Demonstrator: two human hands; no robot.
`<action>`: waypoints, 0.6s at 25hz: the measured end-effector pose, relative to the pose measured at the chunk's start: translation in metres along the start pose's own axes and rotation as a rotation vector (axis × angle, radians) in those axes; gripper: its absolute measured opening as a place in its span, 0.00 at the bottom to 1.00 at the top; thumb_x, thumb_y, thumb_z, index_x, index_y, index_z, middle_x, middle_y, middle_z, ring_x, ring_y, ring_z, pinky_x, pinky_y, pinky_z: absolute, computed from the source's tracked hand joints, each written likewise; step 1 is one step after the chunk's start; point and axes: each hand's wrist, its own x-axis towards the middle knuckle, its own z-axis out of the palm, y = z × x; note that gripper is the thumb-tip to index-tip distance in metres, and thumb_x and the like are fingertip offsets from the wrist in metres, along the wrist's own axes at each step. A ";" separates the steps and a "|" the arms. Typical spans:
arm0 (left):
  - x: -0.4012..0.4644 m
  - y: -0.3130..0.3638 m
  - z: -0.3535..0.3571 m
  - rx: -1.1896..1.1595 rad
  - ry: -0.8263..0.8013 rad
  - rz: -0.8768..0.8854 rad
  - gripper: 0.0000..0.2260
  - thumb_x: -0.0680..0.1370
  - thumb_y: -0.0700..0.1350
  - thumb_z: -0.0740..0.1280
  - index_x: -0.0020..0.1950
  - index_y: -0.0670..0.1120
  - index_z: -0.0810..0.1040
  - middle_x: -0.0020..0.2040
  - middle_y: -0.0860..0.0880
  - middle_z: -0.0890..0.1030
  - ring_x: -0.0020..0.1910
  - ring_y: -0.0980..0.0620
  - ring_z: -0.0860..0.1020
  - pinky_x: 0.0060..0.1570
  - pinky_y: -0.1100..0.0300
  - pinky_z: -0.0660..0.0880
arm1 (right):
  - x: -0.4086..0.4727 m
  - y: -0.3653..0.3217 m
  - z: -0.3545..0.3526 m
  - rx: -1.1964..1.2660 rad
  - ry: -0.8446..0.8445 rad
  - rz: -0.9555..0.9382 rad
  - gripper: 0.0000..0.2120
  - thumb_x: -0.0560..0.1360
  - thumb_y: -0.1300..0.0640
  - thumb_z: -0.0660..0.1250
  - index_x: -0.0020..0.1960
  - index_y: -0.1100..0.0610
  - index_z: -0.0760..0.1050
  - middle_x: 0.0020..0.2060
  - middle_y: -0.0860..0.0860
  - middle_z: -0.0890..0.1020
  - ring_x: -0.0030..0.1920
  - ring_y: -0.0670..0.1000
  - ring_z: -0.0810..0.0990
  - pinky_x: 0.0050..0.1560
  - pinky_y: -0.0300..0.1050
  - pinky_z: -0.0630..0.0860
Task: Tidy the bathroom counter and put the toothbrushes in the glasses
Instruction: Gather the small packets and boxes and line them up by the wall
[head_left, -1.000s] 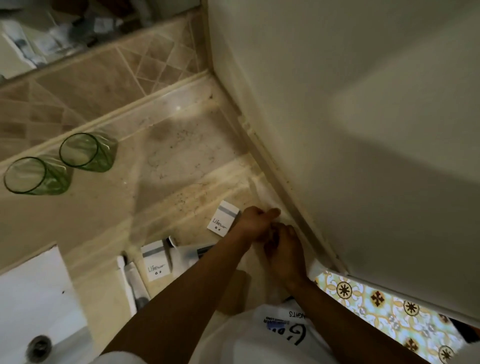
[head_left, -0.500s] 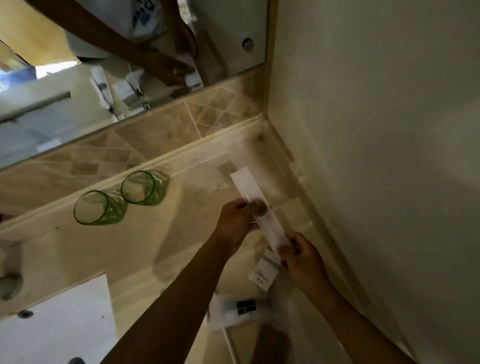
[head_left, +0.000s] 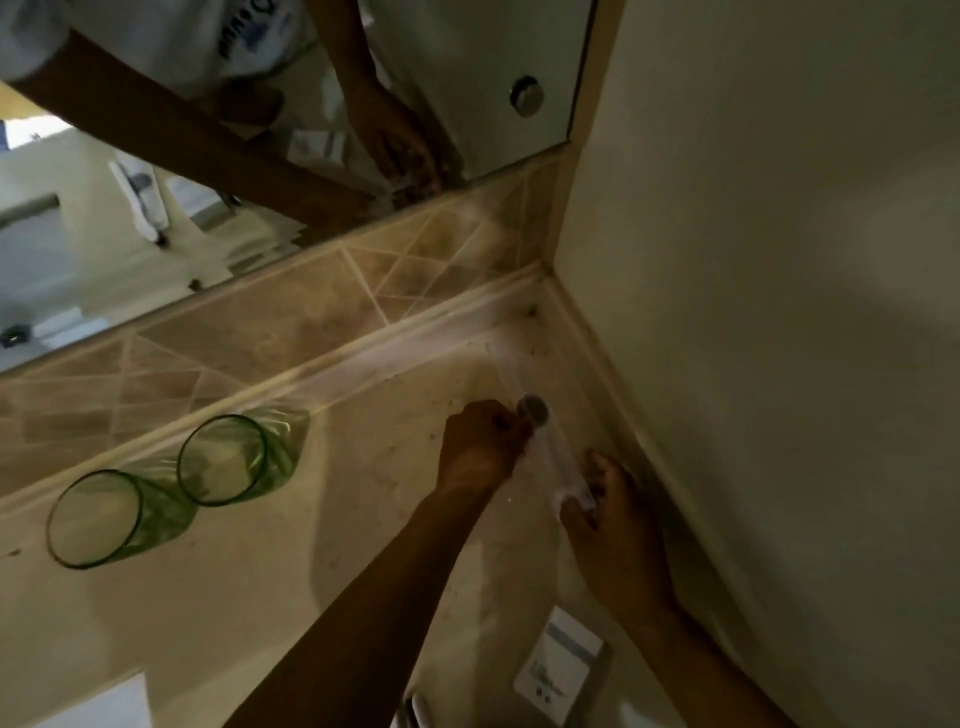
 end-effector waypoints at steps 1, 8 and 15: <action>0.000 -0.003 0.000 0.138 0.030 0.062 0.11 0.80 0.55 0.66 0.44 0.49 0.79 0.38 0.50 0.81 0.34 0.53 0.79 0.34 0.58 0.76 | -0.003 0.002 0.000 -0.076 0.010 0.007 0.27 0.77 0.47 0.67 0.74 0.50 0.64 0.69 0.48 0.71 0.56 0.47 0.80 0.50 0.38 0.76; 0.007 -0.054 -0.012 0.812 0.182 0.771 0.22 0.81 0.55 0.57 0.73 0.49 0.70 0.76 0.42 0.66 0.77 0.38 0.59 0.74 0.37 0.57 | -0.023 -0.004 0.034 -0.542 0.092 -0.308 0.27 0.69 0.51 0.69 0.67 0.54 0.74 0.67 0.51 0.74 0.66 0.54 0.69 0.66 0.51 0.69; 0.019 -0.049 -0.008 0.879 0.073 0.729 0.27 0.82 0.61 0.45 0.79 0.53 0.55 0.81 0.45 0.52 0.80 0.42 0.44 0.77 0.39 0.45 | -0.009 -0.012 0.041 -0.679 0.075 -0.195 0.36 0.69 0.45 0.67 0.74 0.57 0.67 0.71 0.53 0.72 0.71 0.57 0.68 0.67 0.54 0.67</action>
